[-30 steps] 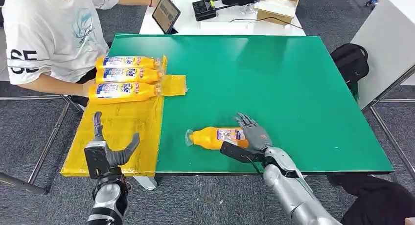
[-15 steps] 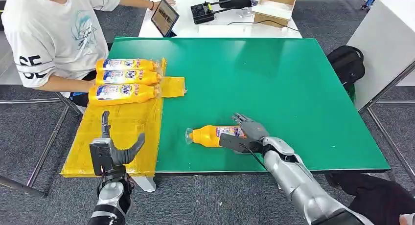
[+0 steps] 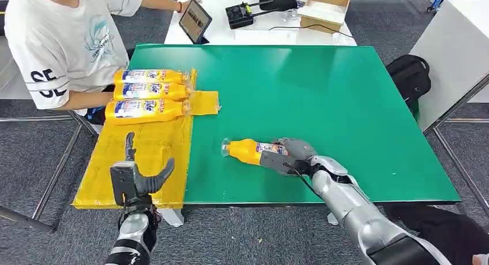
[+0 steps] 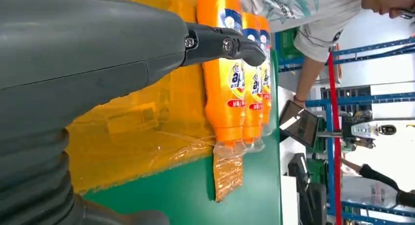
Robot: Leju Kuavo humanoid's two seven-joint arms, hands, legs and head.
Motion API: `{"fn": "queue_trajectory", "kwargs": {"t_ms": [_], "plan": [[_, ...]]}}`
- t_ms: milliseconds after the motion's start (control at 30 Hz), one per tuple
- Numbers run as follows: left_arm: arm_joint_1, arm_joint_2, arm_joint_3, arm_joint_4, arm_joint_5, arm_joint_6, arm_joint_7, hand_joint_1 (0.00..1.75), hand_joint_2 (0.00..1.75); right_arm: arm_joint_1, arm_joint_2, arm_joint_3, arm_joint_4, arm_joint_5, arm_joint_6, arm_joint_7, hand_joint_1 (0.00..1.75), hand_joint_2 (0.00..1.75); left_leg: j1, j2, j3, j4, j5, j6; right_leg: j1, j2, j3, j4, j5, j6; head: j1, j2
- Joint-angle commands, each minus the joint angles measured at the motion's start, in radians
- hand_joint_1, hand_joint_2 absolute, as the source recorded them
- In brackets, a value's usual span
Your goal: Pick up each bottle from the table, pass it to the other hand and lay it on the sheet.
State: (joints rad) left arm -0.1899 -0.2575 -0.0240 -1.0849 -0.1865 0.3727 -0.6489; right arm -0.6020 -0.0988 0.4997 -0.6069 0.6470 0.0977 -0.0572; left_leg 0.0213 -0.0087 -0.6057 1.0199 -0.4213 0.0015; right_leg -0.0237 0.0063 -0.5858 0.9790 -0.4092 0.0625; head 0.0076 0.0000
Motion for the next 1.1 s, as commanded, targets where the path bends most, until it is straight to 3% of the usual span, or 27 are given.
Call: {"fn": "queue_trajectory", "kwargs": {"t_ms": [33,67,133,200,300,400,533,833,1100], "plan": [[-0.008,0.015,-0.004,0.035,0.011,0.002,0.006,0.0,1.75,0.117,0.015,-0.04,-0.011,-0.086,-0.095,-0.051,1.75,1.75,0.001,-0.004,0.0,-0.004,0.002,0.001,0.002,-0.005,0.002,-0.004,0.001,-0.004,0.0,0.0],[0.005,0.013,0.0,0.015,0.013,0.002,0.003,0.0,1.75,0.161,0.047,-0.113,-0.113,-0.135,-0.192,-0.127,1.75,1.75,0.001,-0.002,0.001,-0.002,0.001,0.001,0.002,-0.004,0.003,-0.003,0.0,-0.003,0.0,0.0],[0.022,0.006,-0.003,-0.015,0.015,-0.01,0.002,0.0,1.75,0.235,0.078,-0.166,-0.303,-0.158,-0.256,-0.16,1.75,1.75,0.001,0.0,0.0,-0.003,0.0,0.001,0.002,-0.001,0.001,-0.003,0.0,-0.003,0.0,0.0],[0.025,0.004,-0.005,-0.019,0.014,-0.007,0.003,0.0,1.75,0.253,0.075,-0.165,-0.354,-0.151,-0.247,-0.128,1.75,1.75,0.001,0.0,-0.001,0.0,0.0,0.0,0.002,-0.001,0.011,-0.001,0.0,-0.002,0.001,0.0],[0.023,0.004,-0.005,-0.019,0.014,-0.007,0.004,0.0,1.75,0.257,0.068,-0.168,-0.353,-0.151,-0.247,-0.128,1.75,1.75,0.0,0.003,-0.006,-0.001,0.0,0.0,0.001,0.002,0.005,0.001,0.002,-0.002,0.0,0.0],[0.021,-0.005,-0.031,-0.032,0.027,-0.033,0.001,0.0,1.75,0.344,0.156,-0.308,-0.571,-0.257,-0.41,-0.346,1.75,1.75,0.0,0.002,-0.008,-0.001,0.0,0.0,0.001,-0.001,0.002,0.001,0.001,-0.004,0.0,0.0],[0.02,-0.012,-0.094,-0.061,0.085,-0.1,0.031,0.0,1.75,0.42,0.215,-0.359,-0.818,-0.295,-0.578,-0.44,1.75,1.75,0.0,0.001,-0.017,0.002,0.001,0.0,0.0,0.0,-0.005,0.004,0.0,-0.002,0.001,0.0],[0.038,0.01,-0.179,-0.148,0.18,-0.223,0.074,0.0,1.75,0.437,0.233,-0.365,-0.854,-0.281,-0.738,-0.574,1.75,1.75,0.0,0.001,-0.018,0.0,0.0,0.001,0.001,-0.001,-0.005,0.002,-0.001,-0.003,0.0,0.0],[0.066,0.027,-0.256,-0.23,0.212,-0.305,0.105,0.0,1.75,0.45,0.244,-0.305,-0.793,-0.258,-0.721,-0.592,1.75,1.75,0.0,0.001,-0.02,0.0,0.0,0.001,0.001,0.0,-0.008,0.001,0.001,-0.002,0.001,0.0]]}}
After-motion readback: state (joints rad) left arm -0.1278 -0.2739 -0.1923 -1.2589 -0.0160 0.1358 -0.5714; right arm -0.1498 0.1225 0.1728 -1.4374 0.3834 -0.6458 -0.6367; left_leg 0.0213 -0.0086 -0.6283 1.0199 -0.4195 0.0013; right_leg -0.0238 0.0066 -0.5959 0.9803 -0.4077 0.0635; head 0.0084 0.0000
